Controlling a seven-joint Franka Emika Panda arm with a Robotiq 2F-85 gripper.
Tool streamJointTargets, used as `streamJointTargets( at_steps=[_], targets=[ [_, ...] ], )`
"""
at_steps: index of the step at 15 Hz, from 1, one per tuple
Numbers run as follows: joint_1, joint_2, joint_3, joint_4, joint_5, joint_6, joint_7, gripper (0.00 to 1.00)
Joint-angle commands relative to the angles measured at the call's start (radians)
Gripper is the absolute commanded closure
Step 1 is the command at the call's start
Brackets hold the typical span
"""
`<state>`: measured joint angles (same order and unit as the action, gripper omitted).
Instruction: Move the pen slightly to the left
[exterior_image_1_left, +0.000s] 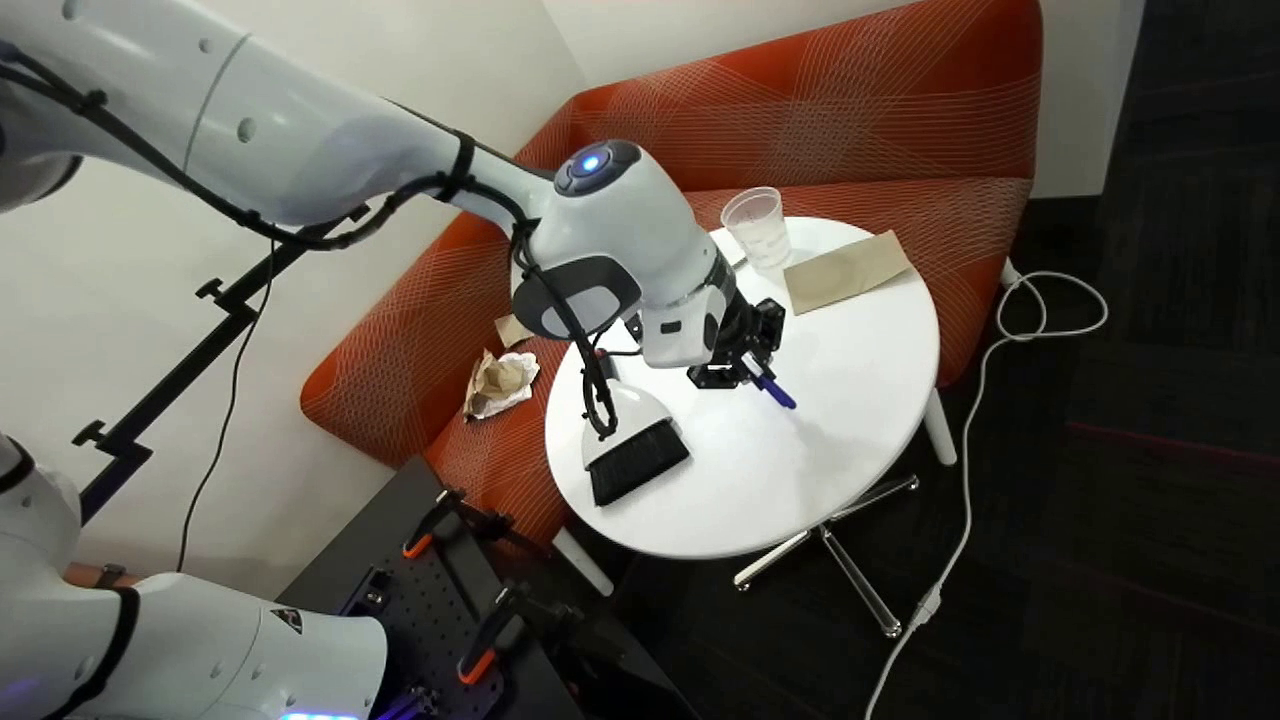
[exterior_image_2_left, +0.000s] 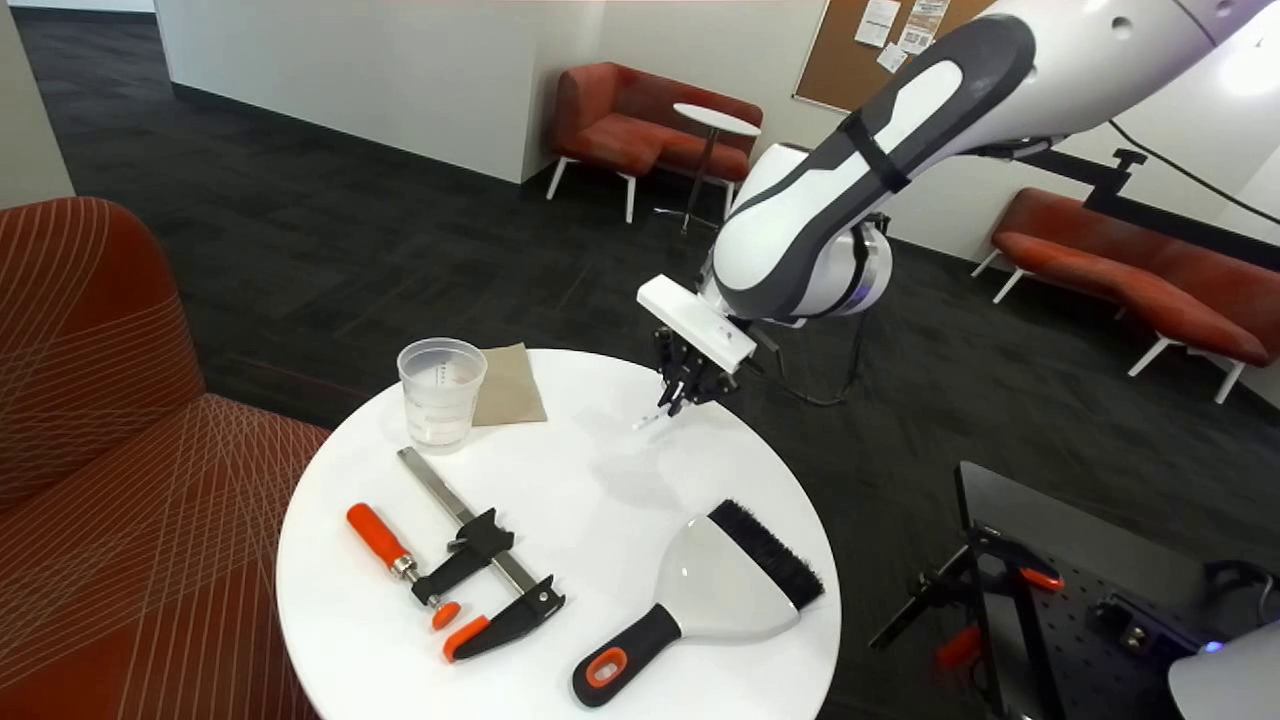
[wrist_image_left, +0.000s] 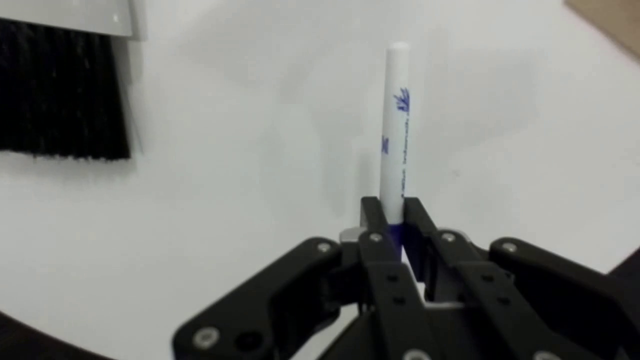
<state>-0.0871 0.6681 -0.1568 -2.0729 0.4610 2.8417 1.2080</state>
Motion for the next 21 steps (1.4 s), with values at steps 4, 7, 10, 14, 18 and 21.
streamJointTargets(
  at_steps=[4, 7, 10, 14, 18, 21],
  targets=[
    [0.078, 0.002, -0.036, 0.141, -0.094, -0.096, 0.050, 0.96],
    [0.102, 0.033, -0.031, 0.204, -0.126, -0.130, 0.074, 0.96],
    [0.128, 0.075, -0.026, 0.257, -0.146, -0.149, 0.104, 0.96],
    [0.146, 0.121, -0.003, 0.305, -0.156, -0.160, 0.108, 0.96],
    [0.161, 0.152, 0.022, 0.324, -0.153, -0.163, 0.097, 0.96],
    [0.176, 0.170, 0.023, 0.332, -0.157, -0.162, 0.099, 0.96]
  ],
)
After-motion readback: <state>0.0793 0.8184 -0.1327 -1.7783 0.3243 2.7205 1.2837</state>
